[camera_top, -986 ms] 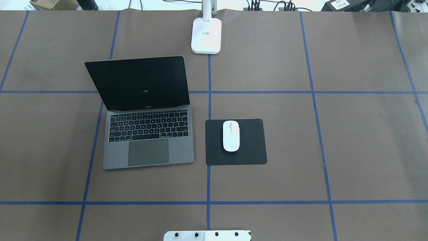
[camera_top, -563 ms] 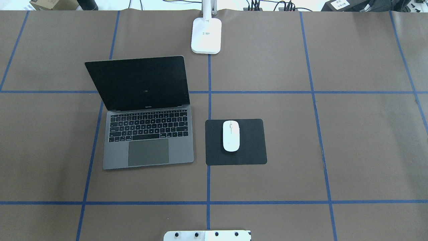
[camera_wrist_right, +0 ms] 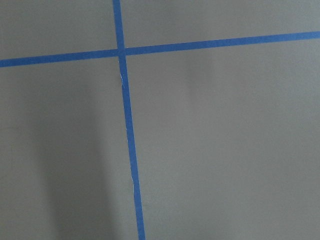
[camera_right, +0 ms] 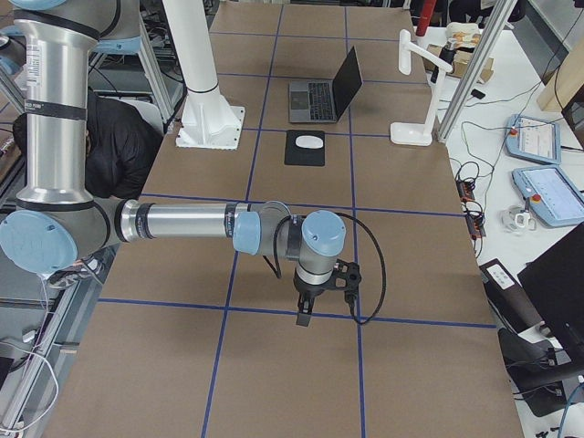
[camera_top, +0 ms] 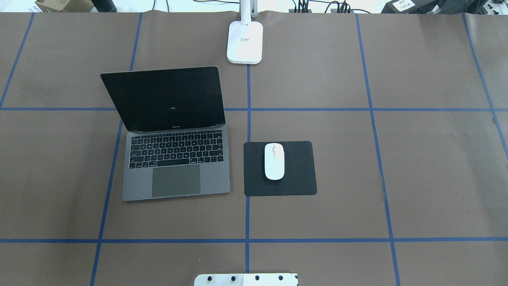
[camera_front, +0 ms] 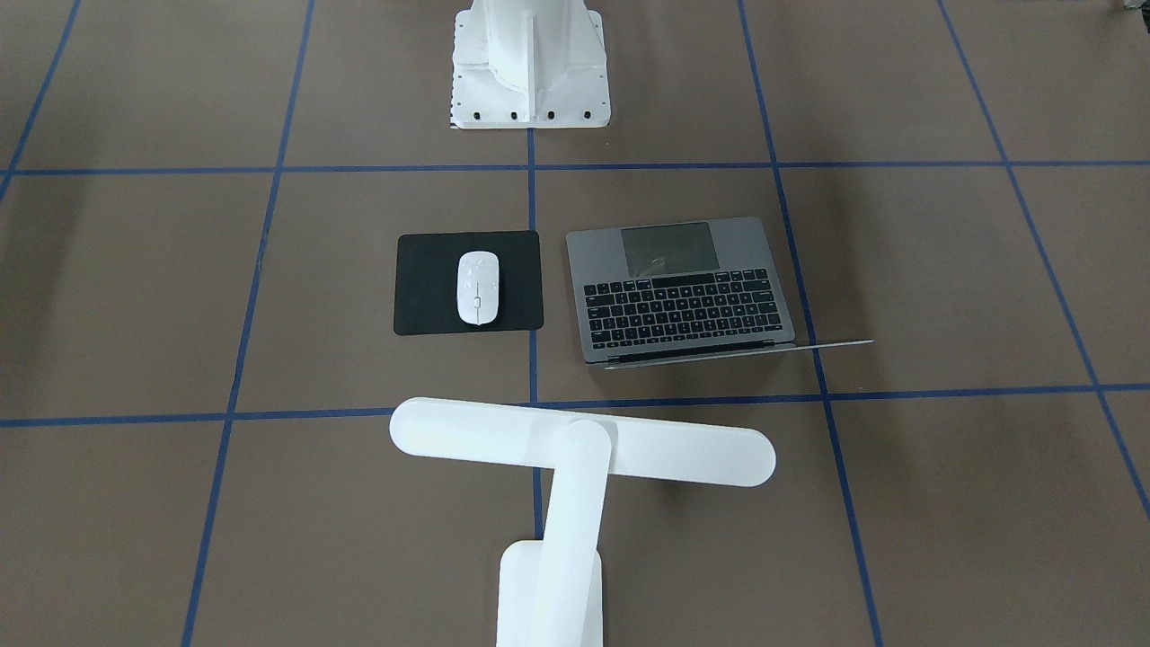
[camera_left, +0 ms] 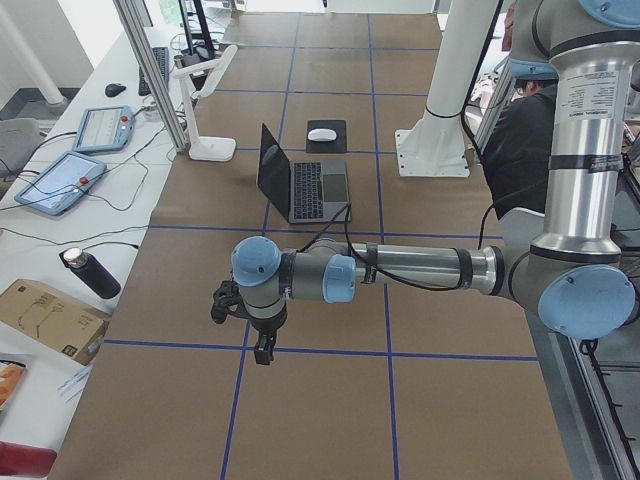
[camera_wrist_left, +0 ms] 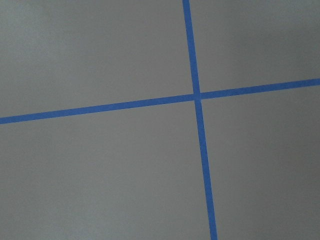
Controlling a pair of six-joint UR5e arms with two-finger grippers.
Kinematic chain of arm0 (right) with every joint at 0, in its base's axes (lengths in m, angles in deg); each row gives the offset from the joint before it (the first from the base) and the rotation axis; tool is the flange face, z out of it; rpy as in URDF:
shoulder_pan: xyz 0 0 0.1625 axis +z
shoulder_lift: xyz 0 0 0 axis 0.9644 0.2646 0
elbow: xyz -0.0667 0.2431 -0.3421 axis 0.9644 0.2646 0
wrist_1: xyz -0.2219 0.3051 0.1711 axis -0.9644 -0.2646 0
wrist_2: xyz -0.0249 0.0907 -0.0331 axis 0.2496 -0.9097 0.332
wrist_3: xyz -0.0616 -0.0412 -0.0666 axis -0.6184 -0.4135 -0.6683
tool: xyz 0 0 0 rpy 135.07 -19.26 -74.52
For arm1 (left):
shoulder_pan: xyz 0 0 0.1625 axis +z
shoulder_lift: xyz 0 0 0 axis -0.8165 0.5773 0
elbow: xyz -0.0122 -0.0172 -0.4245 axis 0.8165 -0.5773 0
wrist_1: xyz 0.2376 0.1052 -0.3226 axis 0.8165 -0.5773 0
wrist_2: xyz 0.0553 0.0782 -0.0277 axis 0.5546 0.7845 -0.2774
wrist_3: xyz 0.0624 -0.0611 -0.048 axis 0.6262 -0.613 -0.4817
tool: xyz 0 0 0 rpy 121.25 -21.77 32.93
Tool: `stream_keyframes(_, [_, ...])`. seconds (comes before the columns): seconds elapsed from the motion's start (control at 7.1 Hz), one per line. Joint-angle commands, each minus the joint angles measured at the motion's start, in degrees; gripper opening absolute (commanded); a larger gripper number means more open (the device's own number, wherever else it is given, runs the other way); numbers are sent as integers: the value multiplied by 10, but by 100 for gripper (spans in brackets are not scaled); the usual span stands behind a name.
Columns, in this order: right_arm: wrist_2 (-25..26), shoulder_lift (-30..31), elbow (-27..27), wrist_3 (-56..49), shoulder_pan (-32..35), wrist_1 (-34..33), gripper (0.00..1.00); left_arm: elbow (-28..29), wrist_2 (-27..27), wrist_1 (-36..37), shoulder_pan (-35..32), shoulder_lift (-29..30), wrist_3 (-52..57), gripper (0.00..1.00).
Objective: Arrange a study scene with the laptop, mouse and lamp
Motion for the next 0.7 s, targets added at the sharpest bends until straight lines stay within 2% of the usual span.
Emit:
stream_keyframes(0.0, [-1,-1,1,0,0,0,99,1,0,0,0,0,0,99])
stream_keyframes(0.56, [-1,-4,0,-3,0,0,99,2,0,0,0,0,0,99])
